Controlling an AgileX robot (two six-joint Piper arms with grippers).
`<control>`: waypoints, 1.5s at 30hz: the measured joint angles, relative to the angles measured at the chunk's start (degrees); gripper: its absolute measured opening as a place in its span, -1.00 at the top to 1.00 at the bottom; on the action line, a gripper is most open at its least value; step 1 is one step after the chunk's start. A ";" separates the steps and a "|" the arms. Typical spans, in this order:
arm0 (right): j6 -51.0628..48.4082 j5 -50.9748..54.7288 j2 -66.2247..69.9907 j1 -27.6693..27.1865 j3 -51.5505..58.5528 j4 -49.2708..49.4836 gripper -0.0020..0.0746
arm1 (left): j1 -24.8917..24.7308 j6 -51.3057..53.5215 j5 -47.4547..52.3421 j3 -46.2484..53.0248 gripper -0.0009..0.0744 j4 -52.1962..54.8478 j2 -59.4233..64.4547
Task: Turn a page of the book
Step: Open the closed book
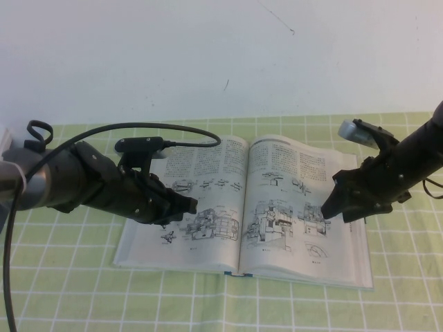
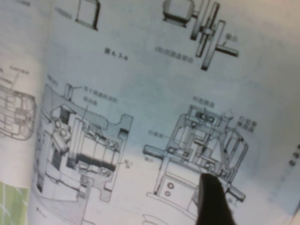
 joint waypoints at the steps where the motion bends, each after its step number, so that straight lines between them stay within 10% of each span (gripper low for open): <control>1: -0.63 0.00 0.14 0.00 0.00 0.79 -0.06 | 0.00 0.00 0.00 0.00 0.99 0.00 0.00; 45: -22.05 10.11 0.68 0.07 0.00 31.81 -0.06 | -0.04 5.46 5.80 -0.13 0.99 0.12 -7.03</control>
